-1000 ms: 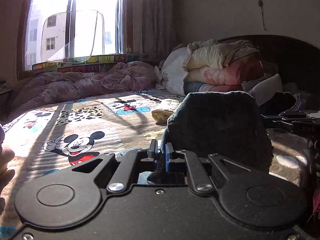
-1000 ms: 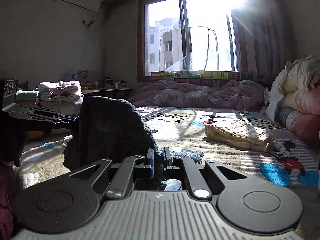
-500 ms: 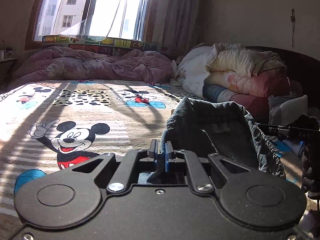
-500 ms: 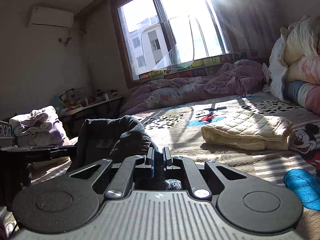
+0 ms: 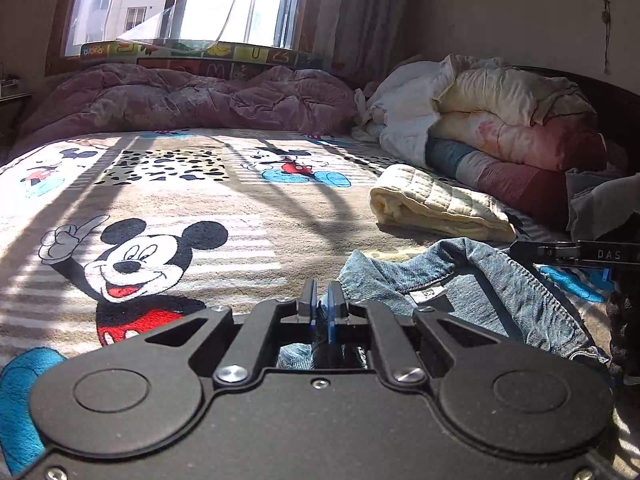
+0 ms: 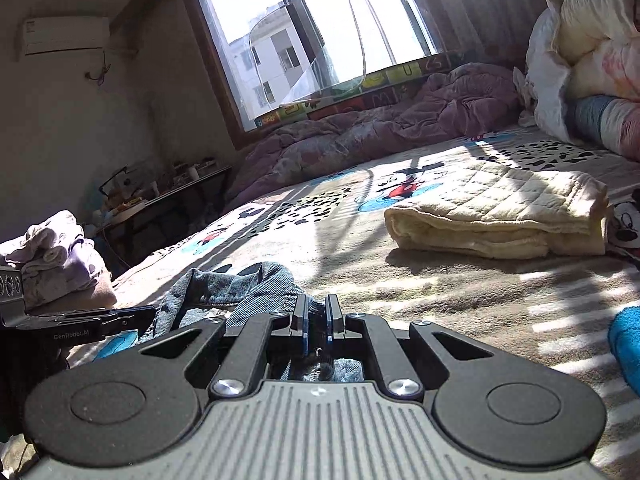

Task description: Fold clothes

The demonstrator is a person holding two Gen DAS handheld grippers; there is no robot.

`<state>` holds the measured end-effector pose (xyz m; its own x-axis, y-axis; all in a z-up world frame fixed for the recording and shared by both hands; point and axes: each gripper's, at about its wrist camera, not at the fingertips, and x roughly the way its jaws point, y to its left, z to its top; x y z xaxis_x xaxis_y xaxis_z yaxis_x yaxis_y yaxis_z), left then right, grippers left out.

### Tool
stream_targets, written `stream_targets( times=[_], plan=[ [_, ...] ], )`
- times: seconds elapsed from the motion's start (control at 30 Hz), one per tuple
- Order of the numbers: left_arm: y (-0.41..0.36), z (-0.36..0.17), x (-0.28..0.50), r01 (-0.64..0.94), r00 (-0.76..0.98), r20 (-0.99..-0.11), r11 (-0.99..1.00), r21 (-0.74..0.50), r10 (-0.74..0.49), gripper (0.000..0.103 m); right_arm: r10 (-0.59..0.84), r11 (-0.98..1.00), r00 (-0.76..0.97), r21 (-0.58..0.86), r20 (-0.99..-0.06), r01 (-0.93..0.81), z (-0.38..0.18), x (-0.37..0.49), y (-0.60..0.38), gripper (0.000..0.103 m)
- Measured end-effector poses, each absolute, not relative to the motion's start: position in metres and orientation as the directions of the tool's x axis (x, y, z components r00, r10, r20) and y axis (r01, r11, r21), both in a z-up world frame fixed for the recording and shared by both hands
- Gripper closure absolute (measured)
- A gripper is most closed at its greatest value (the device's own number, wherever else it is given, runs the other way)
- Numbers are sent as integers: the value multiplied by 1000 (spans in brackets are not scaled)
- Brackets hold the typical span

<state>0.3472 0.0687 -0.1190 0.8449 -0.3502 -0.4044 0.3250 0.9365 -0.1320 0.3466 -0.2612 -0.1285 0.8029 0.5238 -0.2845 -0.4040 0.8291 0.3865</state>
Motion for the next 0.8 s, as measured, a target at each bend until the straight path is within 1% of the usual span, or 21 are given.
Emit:
stream_targets(
  times=[0.17, 0.23, 0.3, 0.33, 0.37, 0.4, 0.43, 0.47, 0.5, 0.57, 0.63, 0.67, 0.7, 0.73, 0.77, 0.8],
  plan=[
    [68, -123, 349, 322, 841, -425, 941, -104, -335, 100, 522, 831, 793, 397, -315, -389, -140, 362, -250, 94],
    [75, -120, 346, 331, 837, -421, 936, -119, -349, 100, 499, 845, 794, 395, -346, -359, -142, 370, -246, 94],
    [78, -116, 343, 345, 835, -415, 931, -118, -362, 90, 510, 835, 772, 434, -379, -338, -145, 376, -249, 93],
    [78, -114, 341, 358, 832, -410, 926, -118, -373, 79, 510, 834, 768, 444, -387, -329, -146, 376, -250, 93],
    [79, -112, 339, 367, 827, -410, 922, -120, -383, 67, 507, 835, 768, 445, -390, -325, -145, 374, -251, 90],
    [78, -113, 338, 372, 819, -421, 919, -128, -390, 64, 505, 836, 768, 444, -393, -322, -144, 371, -252, 87],
    [78, -115, 336, 377, 810, -431, 916, -136, -397, 62, 507, 835, 769, 443, -391, -325, -142, 367, -253, 85],
    [77, -116, 335, 382, 801, -441, 913, -144, -404, 62, 509, 835, 769, 438, -387, -332, -140, 363, -254, 81],
    [77, -117, 334, 386, 792, -451, 910, -152, -411, 62, 508, 838, 768, 430, -391, -335, -138, 357, -256, 73],
    [76, -119, 331, 394, 773, -471, 904, -168, -425, 59, 504, 845, 765, 412, -400, -341, -135, 346, -259, 64],
    [75, -121, 329, 402, 754, -490, 897, -184, -438, 61, 528, 828, 742, 446, -414, -341, -140, 341, -261, 62],
    [75, -123, 327, 406, 744, -499, 893, -192, -445, 66, 549, 811, 723, 477, -420, -339, -145, 340, -263, 62],
    [74, -124, 326, 410, 733, -508, 890, -200, -452, 77, 570, 793, 703, 508, -424, -336, -149, 339, -264, 62],
    [74, -125, 325, 413, 723, -517, 886, -209, -458, 92, 579, 788, 700, 508, -418, -349, -152, 337, -262, 64],
    [73, -126, 324, 416, 712, -526, 883, -217, -465, 96, 586, 785, 699, 501, -410, -364, -154, 334, -259, 76],
    [73, -127, 323, 416, 707, -530, 881, -224, -469, 97, 584, 785, 709, 498, -395, -369, -153, 331, -259, 90]
  ],
)
